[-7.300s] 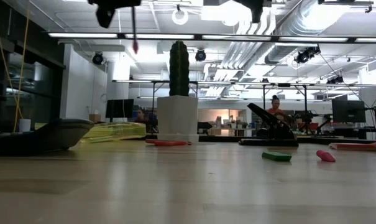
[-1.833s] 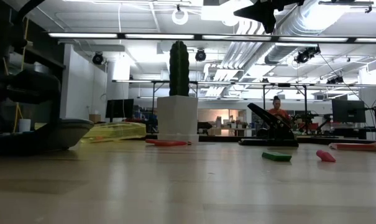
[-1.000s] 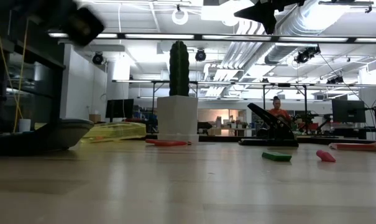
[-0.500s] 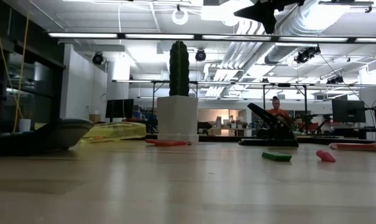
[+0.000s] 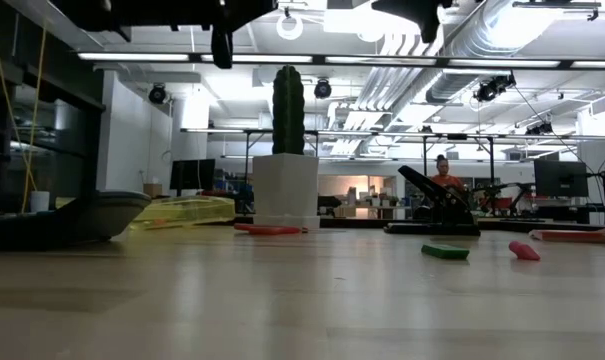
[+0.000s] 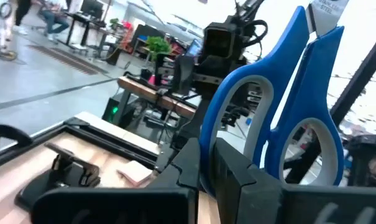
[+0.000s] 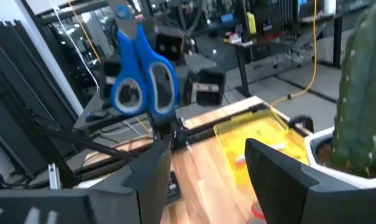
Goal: Pack school essentials
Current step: Put the blue scissors into the transparent yellow supply box
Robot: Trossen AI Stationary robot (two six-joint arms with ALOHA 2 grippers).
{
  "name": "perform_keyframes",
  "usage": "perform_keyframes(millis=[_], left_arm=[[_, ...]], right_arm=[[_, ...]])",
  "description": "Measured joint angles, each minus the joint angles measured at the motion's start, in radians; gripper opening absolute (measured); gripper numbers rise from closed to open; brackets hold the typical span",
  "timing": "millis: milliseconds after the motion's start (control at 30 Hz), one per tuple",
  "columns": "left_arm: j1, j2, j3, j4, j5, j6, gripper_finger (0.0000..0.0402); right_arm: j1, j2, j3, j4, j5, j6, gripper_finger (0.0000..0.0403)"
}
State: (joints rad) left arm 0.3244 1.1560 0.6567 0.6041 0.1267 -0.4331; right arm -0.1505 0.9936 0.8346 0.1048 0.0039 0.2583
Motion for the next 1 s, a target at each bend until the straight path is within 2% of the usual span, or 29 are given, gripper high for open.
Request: perform_keyframes(millis=[400,533,667,867,1000], left_arm=[[0.003,0.01,0.0,0.001,-0.006,-0.009,0.0008],[0.018,0.006,0.0,-0.027,-0.052,-0.009,0.0008],[0.128,-0.045,0.001,-0.152,-0.058,-0.056,0.0008],[0.343,-0.12,0.001,-0.451,-0.071,-0.057,0.0007],[0.413,-0.152,-0.008,-0.55,-0.12,-0.029,0.0007]], right_arm=[[0.0,0.0,0.0,0.029,0.0,-0.013,0.0199],[0.0,0.0,0.0,0.028,0.0,-0.013,0.0199],[0.0,0.0,0.0,0.028,0.0,-0.002,0.0199],[0.0,0.0,0.0,0.026,0.0,0.002,0.0199],[0.0,0.0,0.0,0.016,0.004,0.002,0.0199]])
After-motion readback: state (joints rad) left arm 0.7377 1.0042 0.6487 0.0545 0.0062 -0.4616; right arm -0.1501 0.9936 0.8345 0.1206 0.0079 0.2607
